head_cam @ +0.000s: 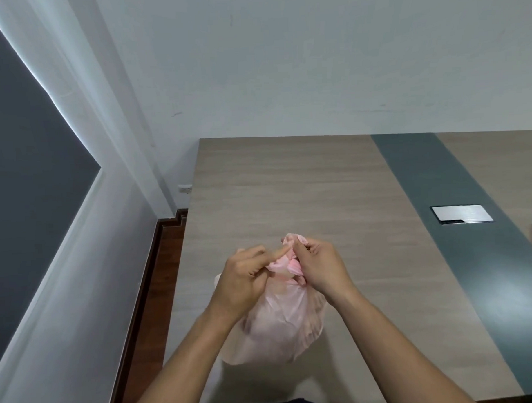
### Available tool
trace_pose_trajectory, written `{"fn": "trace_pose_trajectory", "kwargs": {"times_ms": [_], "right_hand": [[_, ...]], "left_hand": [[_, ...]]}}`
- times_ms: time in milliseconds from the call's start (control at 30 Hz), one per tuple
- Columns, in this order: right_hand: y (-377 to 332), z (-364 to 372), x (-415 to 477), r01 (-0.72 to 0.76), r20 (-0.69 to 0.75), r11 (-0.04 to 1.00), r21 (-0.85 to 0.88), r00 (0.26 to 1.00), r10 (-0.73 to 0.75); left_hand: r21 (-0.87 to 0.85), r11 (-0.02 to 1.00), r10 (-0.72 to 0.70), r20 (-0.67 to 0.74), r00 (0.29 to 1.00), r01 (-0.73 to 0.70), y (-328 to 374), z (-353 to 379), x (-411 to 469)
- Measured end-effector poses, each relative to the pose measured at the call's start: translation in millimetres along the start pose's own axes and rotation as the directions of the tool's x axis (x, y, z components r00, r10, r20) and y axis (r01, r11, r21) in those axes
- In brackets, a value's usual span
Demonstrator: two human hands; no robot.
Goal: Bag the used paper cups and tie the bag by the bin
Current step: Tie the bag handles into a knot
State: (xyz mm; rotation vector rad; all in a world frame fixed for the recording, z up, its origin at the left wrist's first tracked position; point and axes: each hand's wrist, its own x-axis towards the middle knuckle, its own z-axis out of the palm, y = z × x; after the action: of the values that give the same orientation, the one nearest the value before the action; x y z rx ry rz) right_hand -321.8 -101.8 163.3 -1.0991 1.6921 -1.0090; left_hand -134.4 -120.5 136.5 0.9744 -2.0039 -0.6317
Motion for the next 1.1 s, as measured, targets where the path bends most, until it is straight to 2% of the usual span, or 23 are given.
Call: {"fn": "trace_pose_trajectory", "kwargs": {"times_ms": [100, 200, 267, 367, 467, 533, 567, 667, 733, 800, 967, 1100], "right_hand": [[6.7, -3.2, 5.6, -0.035, 0.021, 0.999, -0.025, 0.999, 0.036], [5.7, -1.8, 7.0, -0.065, 0.018, 0.997, -0.037, 0.998, 0.066], [4.3, -3.3, 6.5, -0.022, 0.065, 0.992, -0.128, 0.997, 0.031], [-2.6, -5.5, 0.5, -0.029, 0.215, 0.990, -0.136, 0.975, 0.058], [-5.2, -9.1, -1.6, -0.179, 0.397, 0.980, 0.084, 0.908, 0.132], [-5.5, -12.1, -2.9, -0.290, 0.558, 0.921, 0.258, 0.823, 0.103], [-1.8, -14.2, -2.7, -0.307, 0.613, 0.914, 0.266, 0.786, 0.086], [11.0, -19.7, -3.8, -0.194, 0.698, 0.976, 0.103, 0.713, 0.068], [18.3, -20.7, -5.9, -0.139, 0.725, 0.987, 0.084, 0.688, 0.035], [20.3, -17.8, -8.4, -0.086, 0.717, 0.995, 0.041, 0.696, 0.030], [32.5, 0.8, -7.4, 0.058, 0.518, 0.975, -0.214, 0.853, 0.063], [37.9, 7.9, -9.6, 0.096, 0.439, 0.970, -0.221, 0.898, 0.011]], "left_hand": [[0.144, 0.979, 0.137, 0.034, 0.990, -0.141, -3.6, -3.5, 1.7], [0.138, 0.984, 0.110, 0.010, 0.994, -0.110, 0.5, -2.5, 0.9], [0.108, 0.994, 0.036, -0.046, 0.998, -0.031, 1.0, -1.2, 2.4], [0.055, 0.989, -0.127, -0.113, 0.985, 0.134, 0.9, 2.6, 5.7], [-0.027, 0.960, -0.279, -0.136, 0.951, 0.278, 4.3, 4.1, 8.5], [-0.105, 0.909, -0.413, -0.105, 0.905, 0.403, 3.0, 5.9, 8.3], [-0.148, 0.864, -0.495, -0.065, 0.867, 0.482, 0.4, 6.5, 8.1], [-0.215, 0.746, -0.635, 0.057, 0.771, 0.630, -9.5, 5.4, 5.8], [-0.245, 0.696, -0.672, 0.109, 0.733, 0.675, -13.9, 4.2, 4.4], [-0.254, 0.656, -0.704, 0.134, 0.697, 0.711, -17.6, 4.7, 2.2], [-0.284, 0.612, -0.735, 0.139, 0.664, 0.738, -23.9, 9.0, -4.8], [-0.174, 0.616, -0.755, 0.148, 0.638, 0.769, -25.6, 13.8, -10.5]]}}
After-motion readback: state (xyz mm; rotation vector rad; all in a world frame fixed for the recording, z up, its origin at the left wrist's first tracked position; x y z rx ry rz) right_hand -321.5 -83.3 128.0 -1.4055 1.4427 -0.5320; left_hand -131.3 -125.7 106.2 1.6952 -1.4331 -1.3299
